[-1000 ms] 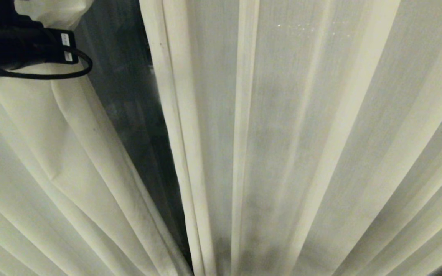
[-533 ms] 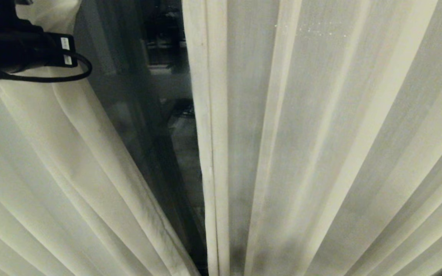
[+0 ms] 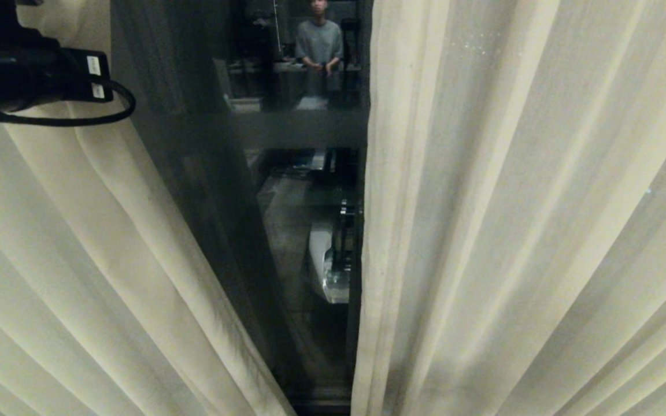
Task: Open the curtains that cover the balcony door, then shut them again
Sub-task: Pull the inner curtains open on both sides
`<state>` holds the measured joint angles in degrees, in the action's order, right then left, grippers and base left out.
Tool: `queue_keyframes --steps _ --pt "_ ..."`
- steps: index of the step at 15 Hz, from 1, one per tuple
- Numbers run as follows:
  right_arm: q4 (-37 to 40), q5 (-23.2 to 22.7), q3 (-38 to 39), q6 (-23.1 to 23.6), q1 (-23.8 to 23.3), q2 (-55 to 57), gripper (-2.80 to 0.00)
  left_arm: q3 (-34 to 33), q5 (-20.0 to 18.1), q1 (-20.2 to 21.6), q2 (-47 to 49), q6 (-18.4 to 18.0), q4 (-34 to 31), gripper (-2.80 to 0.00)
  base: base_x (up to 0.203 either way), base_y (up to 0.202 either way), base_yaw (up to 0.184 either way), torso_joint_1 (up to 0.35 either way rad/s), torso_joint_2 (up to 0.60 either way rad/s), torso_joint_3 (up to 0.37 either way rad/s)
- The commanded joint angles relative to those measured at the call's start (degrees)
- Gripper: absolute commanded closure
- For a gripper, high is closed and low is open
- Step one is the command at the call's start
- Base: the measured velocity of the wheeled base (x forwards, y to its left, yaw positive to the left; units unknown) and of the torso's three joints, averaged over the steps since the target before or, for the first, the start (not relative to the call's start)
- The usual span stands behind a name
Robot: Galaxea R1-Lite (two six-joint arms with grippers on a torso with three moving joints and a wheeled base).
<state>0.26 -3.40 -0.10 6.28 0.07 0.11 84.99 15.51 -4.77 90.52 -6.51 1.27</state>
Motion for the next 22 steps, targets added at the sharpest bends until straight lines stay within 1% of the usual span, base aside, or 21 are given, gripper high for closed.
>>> queue_keyframes --steps 1,7,11,22 --pt "0.0 -0.03 0.01 0.05 0.01 -0.02 0.0 -1.05 0.05 0.1 -1.13 0.01 0.05 0.0 0.0 0.194 -0.003 0.002 0.0 0.002" --pt "0.0 -0.03 0.01 0.05 0.01 -0.02 0.0 -1.32 0.06 0.9 -1.48 0.27 -0.04 0.0 0.0 0.191 0.0 0.005 0.0 0.002" --pt "0.0 -0.03 0.01 0.05 0.01 -0.02 0.0 -1.32 1.19 0.99 -1.48 1.4 -0.13 0.0 0.0 0.191 0.003 0.005 0.0 0.001" --pt "0.0 -0.03 0.01 0.05 0.01 -0.02 0.0 -1.49 1.36 0.99 -1.65 1.33 -0.13 0.0 0.0 0.191 0.001 0.001 0.0 0.003"
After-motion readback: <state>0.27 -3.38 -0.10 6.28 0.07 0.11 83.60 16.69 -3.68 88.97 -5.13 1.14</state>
